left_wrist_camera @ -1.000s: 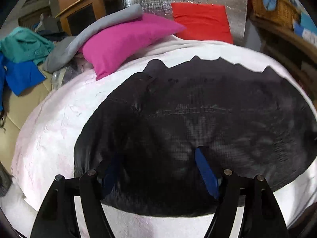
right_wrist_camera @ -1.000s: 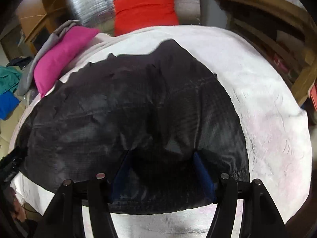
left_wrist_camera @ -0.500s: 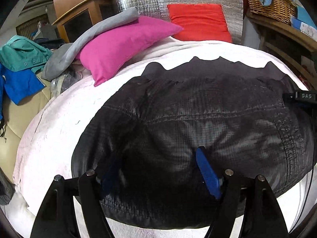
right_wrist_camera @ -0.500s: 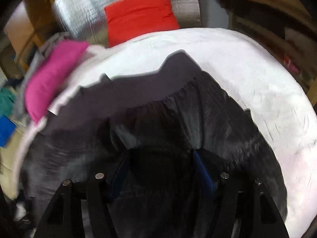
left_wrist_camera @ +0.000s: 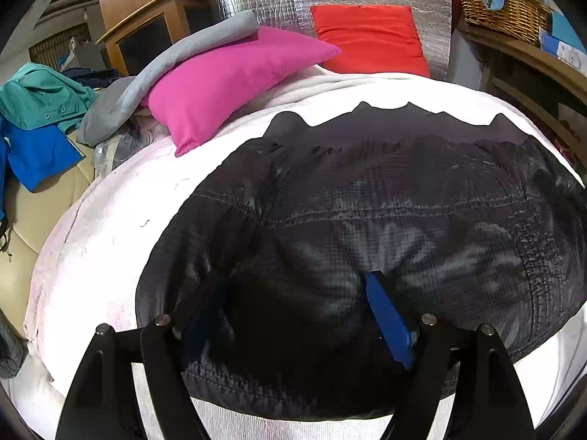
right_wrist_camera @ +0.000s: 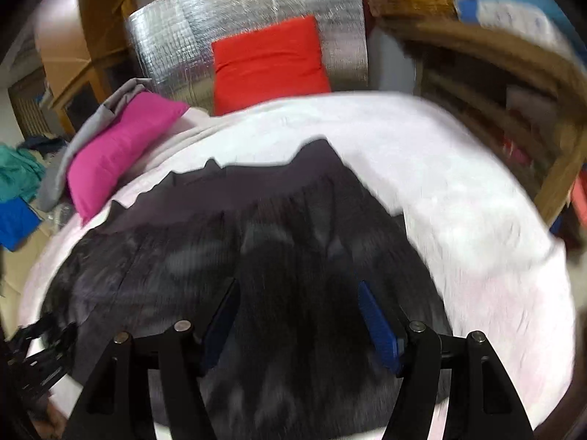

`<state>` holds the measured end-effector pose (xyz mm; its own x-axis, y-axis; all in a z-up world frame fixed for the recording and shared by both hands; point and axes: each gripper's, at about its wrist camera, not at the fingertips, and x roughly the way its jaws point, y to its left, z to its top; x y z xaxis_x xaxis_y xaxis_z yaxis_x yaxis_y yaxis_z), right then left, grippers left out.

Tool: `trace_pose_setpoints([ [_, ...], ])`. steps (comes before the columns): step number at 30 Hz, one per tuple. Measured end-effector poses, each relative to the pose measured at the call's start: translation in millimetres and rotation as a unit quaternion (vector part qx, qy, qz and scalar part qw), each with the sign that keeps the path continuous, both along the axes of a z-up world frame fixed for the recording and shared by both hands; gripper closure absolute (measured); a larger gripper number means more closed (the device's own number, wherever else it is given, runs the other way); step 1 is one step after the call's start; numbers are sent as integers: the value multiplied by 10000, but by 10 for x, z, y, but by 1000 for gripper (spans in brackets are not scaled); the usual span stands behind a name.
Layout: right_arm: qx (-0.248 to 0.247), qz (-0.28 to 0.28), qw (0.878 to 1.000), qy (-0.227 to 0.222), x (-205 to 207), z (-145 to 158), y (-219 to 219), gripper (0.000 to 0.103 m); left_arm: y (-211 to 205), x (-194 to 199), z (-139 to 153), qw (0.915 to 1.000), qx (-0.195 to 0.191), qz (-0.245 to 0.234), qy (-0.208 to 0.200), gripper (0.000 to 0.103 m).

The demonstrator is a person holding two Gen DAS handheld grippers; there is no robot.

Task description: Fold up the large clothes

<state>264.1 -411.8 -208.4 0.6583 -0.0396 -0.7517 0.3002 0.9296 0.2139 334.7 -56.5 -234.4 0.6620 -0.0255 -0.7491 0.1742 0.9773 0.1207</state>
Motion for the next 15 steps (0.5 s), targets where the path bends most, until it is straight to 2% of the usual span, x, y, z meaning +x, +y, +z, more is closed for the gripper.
trace_pose_setpoints([
  [2, -9, -62, 9997, 246, -36, -103, -45, 39, 35, 15, 37, 9999, -119, 25, 75, 23],
  [5, 140, 21, 9978, 645, 13, -282, -92, 39, 243, 14, 205, 9979, -603, 250, -18, 23],
  [8, 130, 11, 9989, 441, -113, -185, -107, 41, 454, 46, 238, 9957, -692, 621, -59, 22],
  [10, 160, -94, 9995, 264, -230, -123, -150, 41, 590, 149, 115, 9935, -588, 956, 208, 22],
  [12, 268, -303, 9990, 197, -305, -121, -244, 41, 662, 274, -94, 9907, -616, 1031, 636, 19],
  [15, 613, -397, 9955, 604, -218, -307, -390, 41, 708, 311, -157, 9877, -890, 1024, 774, 18],
])
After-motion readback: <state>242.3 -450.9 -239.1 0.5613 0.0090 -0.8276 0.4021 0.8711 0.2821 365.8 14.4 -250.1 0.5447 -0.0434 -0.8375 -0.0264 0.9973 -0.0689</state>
